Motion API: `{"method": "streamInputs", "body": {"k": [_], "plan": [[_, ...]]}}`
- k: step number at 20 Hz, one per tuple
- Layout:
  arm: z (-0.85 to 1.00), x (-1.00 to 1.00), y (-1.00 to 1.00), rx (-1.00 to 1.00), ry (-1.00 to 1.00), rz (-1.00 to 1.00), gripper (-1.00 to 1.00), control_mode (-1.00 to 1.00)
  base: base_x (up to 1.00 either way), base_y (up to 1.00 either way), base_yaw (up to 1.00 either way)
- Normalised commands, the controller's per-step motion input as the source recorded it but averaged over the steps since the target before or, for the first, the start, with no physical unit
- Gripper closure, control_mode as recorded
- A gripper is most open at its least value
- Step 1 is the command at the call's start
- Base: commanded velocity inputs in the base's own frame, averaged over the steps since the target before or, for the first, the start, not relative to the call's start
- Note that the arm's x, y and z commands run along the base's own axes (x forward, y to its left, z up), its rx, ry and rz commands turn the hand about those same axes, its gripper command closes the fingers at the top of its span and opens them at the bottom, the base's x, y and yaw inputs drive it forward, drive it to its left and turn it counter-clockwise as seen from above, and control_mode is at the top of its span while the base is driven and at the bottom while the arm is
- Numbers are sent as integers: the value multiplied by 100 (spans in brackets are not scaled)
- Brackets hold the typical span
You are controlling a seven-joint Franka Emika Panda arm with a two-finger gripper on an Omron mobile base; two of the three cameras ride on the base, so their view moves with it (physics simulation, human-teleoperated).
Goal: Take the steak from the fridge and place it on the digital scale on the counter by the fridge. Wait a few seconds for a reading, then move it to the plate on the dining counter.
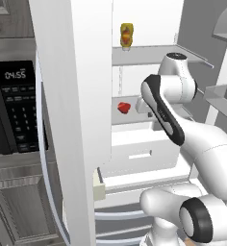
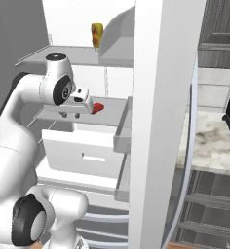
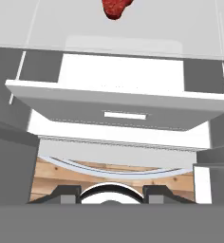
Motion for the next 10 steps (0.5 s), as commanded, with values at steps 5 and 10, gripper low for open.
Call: {"method": "streamInputs", "body": {"k": [5,10], "plan": [[-5,3,0,0,5,0,-100,-100,0,0,0],[-14,22,0,0,-1,0,-100,-100,0,0,0]]}}
